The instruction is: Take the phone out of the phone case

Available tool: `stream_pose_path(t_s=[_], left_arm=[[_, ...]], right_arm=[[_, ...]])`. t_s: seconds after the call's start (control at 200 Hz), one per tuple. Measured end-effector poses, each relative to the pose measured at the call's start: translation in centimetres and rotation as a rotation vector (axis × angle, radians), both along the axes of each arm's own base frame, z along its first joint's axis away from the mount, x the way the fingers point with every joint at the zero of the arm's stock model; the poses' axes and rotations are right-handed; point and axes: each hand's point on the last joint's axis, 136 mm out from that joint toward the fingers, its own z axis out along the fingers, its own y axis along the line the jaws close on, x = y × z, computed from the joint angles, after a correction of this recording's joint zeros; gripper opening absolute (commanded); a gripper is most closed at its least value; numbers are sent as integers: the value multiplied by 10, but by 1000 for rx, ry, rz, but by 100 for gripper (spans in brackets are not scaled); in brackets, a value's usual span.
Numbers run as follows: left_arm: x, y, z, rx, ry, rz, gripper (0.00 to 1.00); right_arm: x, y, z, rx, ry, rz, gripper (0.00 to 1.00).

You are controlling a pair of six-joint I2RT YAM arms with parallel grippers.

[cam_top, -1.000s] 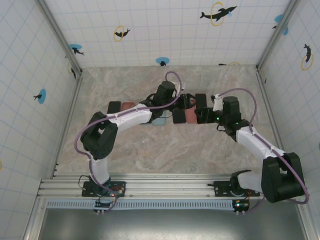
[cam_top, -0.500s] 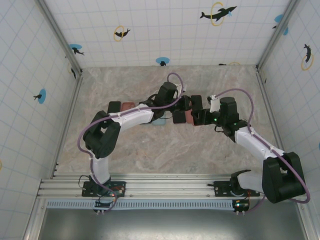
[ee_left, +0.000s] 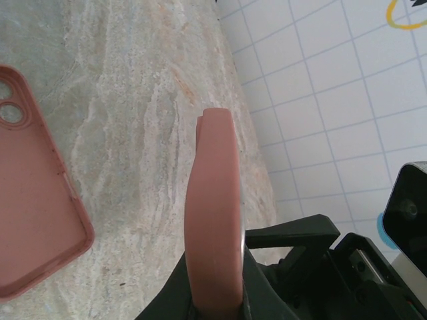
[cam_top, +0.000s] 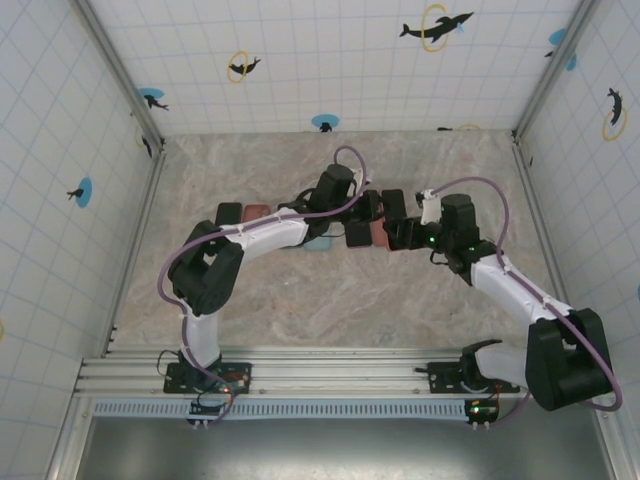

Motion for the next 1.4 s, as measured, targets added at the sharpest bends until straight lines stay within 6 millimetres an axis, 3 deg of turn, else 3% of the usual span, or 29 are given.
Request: stream_pose_path(t_s=[0.28, 0.546, 0.791, 1.061, 1.256, 1.396], left_arm=[[8, 3, 15, -63, 11, 9, 7], [38, 25, 38, -136, 3, 108, 7], [47, 32, 68, -229, -7, 169, 6], [46, 36, 85, -334, 34, 209, 6], [45, 40, 98, -391, 46, 231, 6], [44, 43, 107, -423, 48, 239, 6]], right_arm=[[-3, -4, 22, 41, -45, -19, 87], [-26, -10, 40, 190, -53, -60, 83], [-36, -9, 27, 484, 52, -180, 70], [-30, 6, 76, 758, 10, -205, 60], [-24, 9, 86, 857, 15, -234, 43], [-22, 12, 87, 893, 27, -239, 37]])
